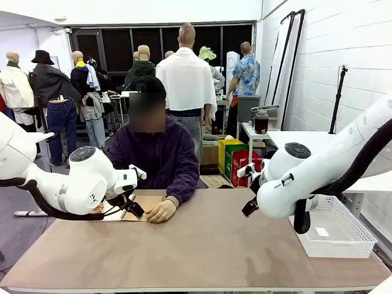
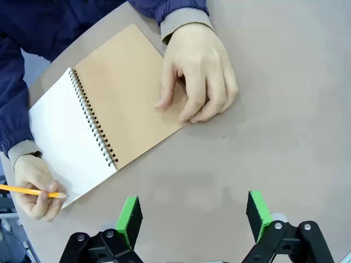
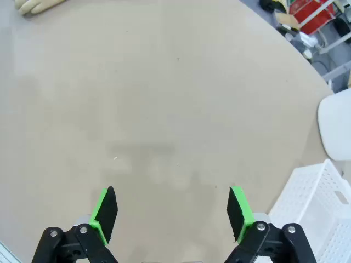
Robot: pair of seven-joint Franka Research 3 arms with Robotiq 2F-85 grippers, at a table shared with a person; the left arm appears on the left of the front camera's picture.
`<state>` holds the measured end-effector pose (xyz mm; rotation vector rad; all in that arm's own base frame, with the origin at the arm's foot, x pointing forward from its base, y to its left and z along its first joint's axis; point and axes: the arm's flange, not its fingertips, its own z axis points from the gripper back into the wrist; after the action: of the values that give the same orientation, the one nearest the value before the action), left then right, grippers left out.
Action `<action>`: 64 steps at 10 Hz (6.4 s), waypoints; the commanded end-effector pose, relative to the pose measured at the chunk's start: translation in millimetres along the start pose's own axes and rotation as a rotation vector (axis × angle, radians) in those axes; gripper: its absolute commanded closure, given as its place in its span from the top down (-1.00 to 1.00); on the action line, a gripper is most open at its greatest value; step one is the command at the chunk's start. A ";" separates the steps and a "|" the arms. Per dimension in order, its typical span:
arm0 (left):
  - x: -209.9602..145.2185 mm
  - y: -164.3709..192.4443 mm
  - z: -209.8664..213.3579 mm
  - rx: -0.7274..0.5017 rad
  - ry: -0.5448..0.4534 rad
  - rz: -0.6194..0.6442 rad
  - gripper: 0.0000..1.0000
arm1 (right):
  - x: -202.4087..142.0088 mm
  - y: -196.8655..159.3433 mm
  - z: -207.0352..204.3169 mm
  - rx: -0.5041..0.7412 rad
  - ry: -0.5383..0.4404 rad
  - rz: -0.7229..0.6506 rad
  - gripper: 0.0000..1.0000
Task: Sort the paper based on its condition.
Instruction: If a person hands you a paper, place it in the Organizing basket , and if it's crumpled, put it in the Trash can.
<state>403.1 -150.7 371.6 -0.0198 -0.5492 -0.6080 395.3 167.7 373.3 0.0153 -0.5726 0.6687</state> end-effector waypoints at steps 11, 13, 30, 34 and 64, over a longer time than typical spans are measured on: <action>0.0 0.0 0.1 0.000 0.000 0.000 1.00 | 0.0 0.0 0.0 0.000 0.000 0.000 1.00; 0.0 0.0 0.1 0.000 0.000 0.000 1.00 | 0.0 0.0 0.0 0.000 0.000 0.000 1.00; 26.0 -3.0 128.2 -0.012 -0.057 -0.027 1.00 | 29.0 0.4 117.9 0.104 -0.107 0.087 1.00; 15.6 0.4 174.8 -0.042 -0.067 -0.037 1.00 | 28.6 1.2 153.3 0.129 -0.123 0.111 1.00; 11.0 -5.0 203.2 -0.035 -0.066 -0.037 1.00 | 39.2 3.6 185.3 0.076 -0.181 0.105 1.00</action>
<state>309.7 -125.6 550.8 -0.0645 -0.6085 -0.6553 325.5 159.2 550.1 0.1154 -0.7307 0.7931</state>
